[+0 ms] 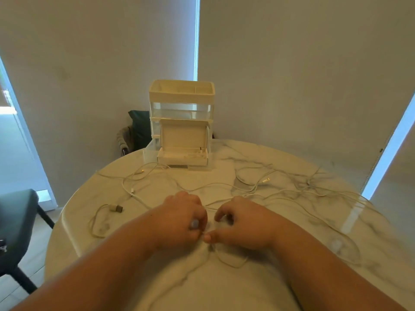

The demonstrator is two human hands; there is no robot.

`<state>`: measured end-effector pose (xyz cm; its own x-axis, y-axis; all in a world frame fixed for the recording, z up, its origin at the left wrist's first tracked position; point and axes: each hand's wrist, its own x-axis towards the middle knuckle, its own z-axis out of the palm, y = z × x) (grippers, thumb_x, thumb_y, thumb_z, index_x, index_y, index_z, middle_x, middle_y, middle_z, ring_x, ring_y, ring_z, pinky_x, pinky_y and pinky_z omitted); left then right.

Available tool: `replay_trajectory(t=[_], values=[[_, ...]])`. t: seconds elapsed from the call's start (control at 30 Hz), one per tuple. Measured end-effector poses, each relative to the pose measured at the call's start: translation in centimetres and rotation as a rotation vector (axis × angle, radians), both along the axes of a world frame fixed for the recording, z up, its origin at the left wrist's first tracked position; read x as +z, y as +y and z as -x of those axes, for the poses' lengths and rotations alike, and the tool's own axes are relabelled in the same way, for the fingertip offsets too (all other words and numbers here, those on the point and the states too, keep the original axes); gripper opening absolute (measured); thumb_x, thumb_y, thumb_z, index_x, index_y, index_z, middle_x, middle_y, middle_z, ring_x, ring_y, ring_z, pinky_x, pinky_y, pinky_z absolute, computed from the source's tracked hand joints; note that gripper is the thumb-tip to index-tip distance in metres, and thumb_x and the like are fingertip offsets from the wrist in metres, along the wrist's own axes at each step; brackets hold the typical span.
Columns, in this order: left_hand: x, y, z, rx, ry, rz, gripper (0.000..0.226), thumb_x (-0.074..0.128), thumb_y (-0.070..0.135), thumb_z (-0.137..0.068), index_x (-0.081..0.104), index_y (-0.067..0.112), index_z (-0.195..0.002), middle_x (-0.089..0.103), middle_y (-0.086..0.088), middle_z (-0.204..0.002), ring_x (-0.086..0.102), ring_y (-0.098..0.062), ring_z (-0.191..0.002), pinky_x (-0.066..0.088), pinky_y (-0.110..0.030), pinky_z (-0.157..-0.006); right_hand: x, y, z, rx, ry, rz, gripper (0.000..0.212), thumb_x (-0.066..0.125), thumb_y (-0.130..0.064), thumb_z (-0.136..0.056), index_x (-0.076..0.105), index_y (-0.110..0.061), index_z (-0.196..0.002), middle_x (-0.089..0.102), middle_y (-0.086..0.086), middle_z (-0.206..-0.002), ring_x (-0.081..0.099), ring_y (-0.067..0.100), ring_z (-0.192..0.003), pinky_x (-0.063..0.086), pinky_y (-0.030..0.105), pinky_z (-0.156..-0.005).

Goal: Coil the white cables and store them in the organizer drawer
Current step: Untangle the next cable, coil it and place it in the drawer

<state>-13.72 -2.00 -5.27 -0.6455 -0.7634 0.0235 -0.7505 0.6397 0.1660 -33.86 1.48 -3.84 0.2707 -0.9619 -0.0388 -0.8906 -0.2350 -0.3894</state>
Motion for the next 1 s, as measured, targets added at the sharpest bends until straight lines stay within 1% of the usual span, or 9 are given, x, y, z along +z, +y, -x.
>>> replay_trajectory(t=[0.1, 0.2, 0.37, 0.57, 0.73, 0.8, 0.87, 0.93, 1.0], values=[[0.2, -0.4, -0.2, 0.032, 0.152, 0.023, 0.011, 0.053, 0.031, -0.092, 0.06, 0.026, -0.097, 0.056, 0.01, -0.094, 0.052, -0.01, -0.089, 0.043, -0.026, -0.078, 1.2, 0.2, 1.4, 0.045, 0.063, -0.1, 0.064, 0.073, -0.076, -0.054, 0.066, -0.037, -0.104, 0.058, -0.017, -0.092, 0.057, 0.001, -0.085, 0.052, 0.028, -0.081], [0.5, -0.5, -0.8, 0.094, 0.273, 0.08, 0.002, 0.051, 0.028, -0.096, 0.053, 0.03, -0.096, 0.057, 0.015, -0.086, 0.053, -0.006, -0.079, 0.039, -0.019, -0.067, 1.5, -0.2, 2.9, 0.043, 0.102, -0.108, 0.036, 0.076, -0.063, -0.067, 0.068, -0.032, -0.082, 0.062, -0.014, -0.074, 0.056, 0.0, -0.068, 0.048, 0.025, -0.068], [0.1, -1.5, -1.4, 0.163, 0.275, 0.029, 0.009, 0.057, 0.033, -0.093, 0.053, 0.04, -0.097, 0.057, 0.019, -0.085, 0.056, -0.005, -0.079, 0.042, -0.021, -0.07, 1.5, -1.7, 5.3, -0.091, 0.038, -0.017, 0.041, 0.077, -0.052, -0.075, 0.066, -0.013, -0.07, 0.053, -0.006, -0.056, 0.045, 0.009, -0.054, 0.037, 0.029, -0.057], [0.1, -2.1, -2.3, 0.269, 0.29, 0.041, 0.012, 0.059, 0.042, -0.092, 0.059, 0.031, -0.088, 0.06, 0.012, -0.079, 0.055, -0.005, -0.074, 0.049, -0.03, -0.071, 1.8, -2.9, 8.4, -0.427, -0.168, 0.183, 0.038, 0.085, -0.045, -0.068, 0.067, -0.012, -0.065, 0.056, 0.0, -0.058, 0.05, 0.017, -0.058, 0.038, 0.03, -0.059], [-0.4, -1.8, -2.5, 0.261, 0.25, 0.009, 0.009, 0.059, 0.039, -0.088, 0.063, 0.031, -0.087, 0.059, 0.013, -0.072, 0.054, -0.002, -0.069, 0.043, -0.023, -0.063, 0.9, -3.8, 10.0, -0.659, -0.238, 0.336, 0.036, 0.081, -0.053, -0.068, 0.066, -0.021, -0.06, 0.059, -0.006, -0.055, 0.056, 0.019, -0.061, 0.047, 0.038, -0.07], [-0.2, -1.9, -2.5, 0.234, 0.256, 0.024, 0.01, 0.058, 0.037, -0.091, 0.062, 0.028, -0.087, 0.058, 0.013, -0.073, 0.052, -0.003, -0.07, 0.041, -0.021, -0.063, 0.8, -3.9, 10.4, -0.724, -0.234, 0.305, 0.037, 0.079, -0.059, -0.065, 0.066, -0.024, -0.065, 0.065, -0.007, -0.065, 0.061, 0.021, -0.076, 0.046, 0.045, -0.085], [0.2, -2.0, -2.4, 0.209, 0.286, 0.03, 0.01, 0.056, 0.036, -0.095, 0.059, 0.03, -0.087, 0.056, 0.013, -0.075, 0.052, -0.005, -0.073, 0.042, -0.023, -0.069, 1.3, -3.6, 9.5, -0.754, -0.103, 0.233, 0.035, 0.077, -0.061, -0.065, 0.067, -0.032, -0.081, 0.069, -0.007, -0.095, 0.059, 0.025, -0.104, 0.037, 0.046, -0.097], [0.3, -2.0, -2.0, 0.193, 0.307, 0.043, 0.009, 0.053, 0.036, -0.097, 0.056, 0.034, -0.088, 0.057, 0.013, -0.079, 0.053, -0.007, -0.078, 0.046, -0.028, -0.075, 2.0, -3.0, 7.6, -0.71, 0.162, 0.207, 0.056, 0.071, -0.067, -0.065, 0.059, -0.045, -0.115, 0.054, -0.003, -0.132, 0.041, 0.029, -0.128, 0.029, 0.047, -0.103], [-0.1, -1.9, -1.5, 0.174, 0.317, 0.089, 0.009, 0.052, 0.037, -0.097, 0.059, 0.032, -0.093, 0.059, 0.012, -0.087, 0.056, -0.009, -0.083, 0.049, -0.032, -0.08, 2.2, -1.8, 4.7, -0.497, 0.146, 0.387, 0.075, 0.066, -0.069, -0.069, 0.044, -0.045, -0.137, 0.036, -0.003, -0.148, 0.024, 0.025, -0.14, 0.021, 0.049, -0.11]])
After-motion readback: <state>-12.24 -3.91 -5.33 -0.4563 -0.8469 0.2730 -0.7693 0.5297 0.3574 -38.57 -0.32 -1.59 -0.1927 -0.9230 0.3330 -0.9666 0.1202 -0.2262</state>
